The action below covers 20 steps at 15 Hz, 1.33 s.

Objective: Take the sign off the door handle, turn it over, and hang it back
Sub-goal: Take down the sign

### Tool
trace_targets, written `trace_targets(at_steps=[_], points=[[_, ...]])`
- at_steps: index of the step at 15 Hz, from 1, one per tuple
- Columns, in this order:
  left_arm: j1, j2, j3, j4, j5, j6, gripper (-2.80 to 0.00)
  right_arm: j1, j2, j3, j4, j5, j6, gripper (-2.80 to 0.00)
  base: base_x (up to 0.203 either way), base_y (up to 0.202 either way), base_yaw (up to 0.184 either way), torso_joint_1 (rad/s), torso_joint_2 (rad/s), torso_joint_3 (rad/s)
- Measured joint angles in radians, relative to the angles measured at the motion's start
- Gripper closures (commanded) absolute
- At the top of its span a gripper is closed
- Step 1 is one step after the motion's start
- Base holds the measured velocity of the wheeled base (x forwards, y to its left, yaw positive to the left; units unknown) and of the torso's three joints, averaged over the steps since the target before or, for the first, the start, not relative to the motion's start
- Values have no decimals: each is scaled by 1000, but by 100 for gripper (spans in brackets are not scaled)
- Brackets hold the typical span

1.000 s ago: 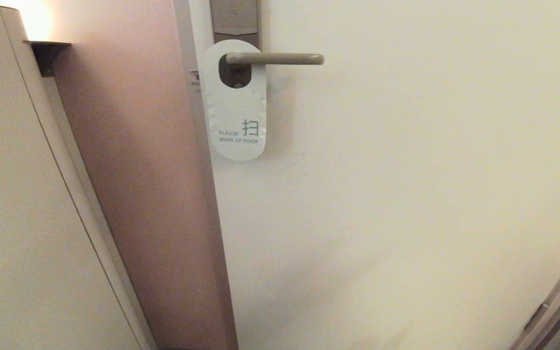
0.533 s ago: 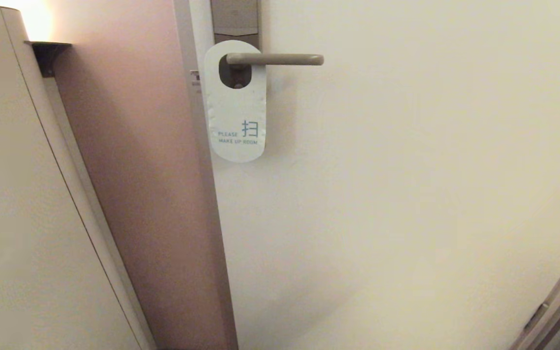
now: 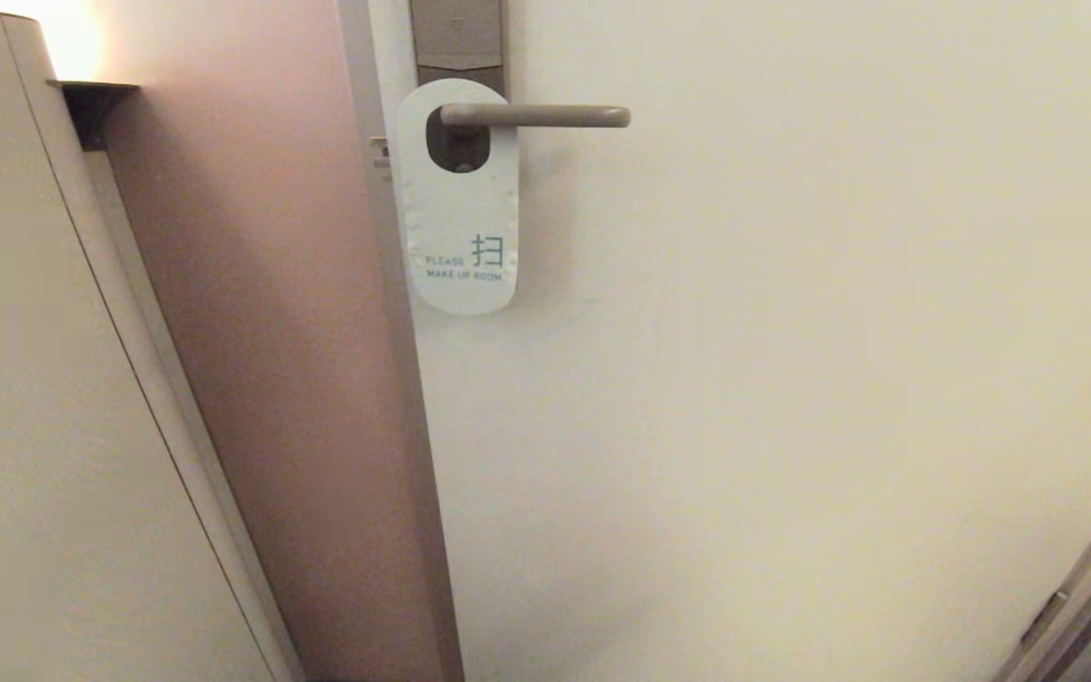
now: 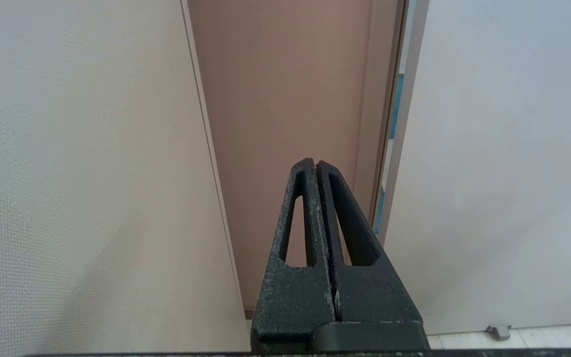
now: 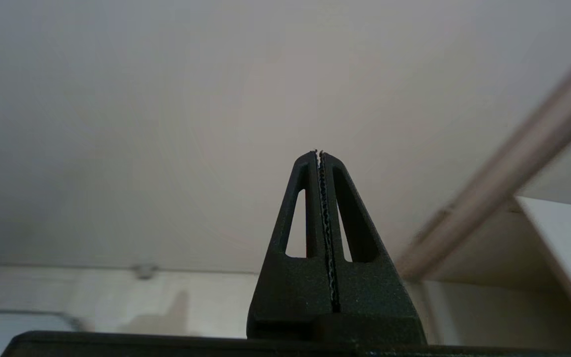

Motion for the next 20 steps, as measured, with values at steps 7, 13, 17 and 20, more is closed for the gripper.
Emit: trace_targets(at_steps=[7,13,17,20], points=[[0,0,0,0,0,0,0,74,-149,0,36,5,15,0,0,0,0,0,0,0],[0,0,0,0,0,0,0,78,-267,0,35,2,24,0,0,0,0,0,0,0],[0,0,0,0,0,0,0,78,-288,0,34,2,24,0,0,0,0,0,0,0],[0,0,0,0,0,0,0,78,-289,0,34,2,24,0,0,0,0,0,0,0]])
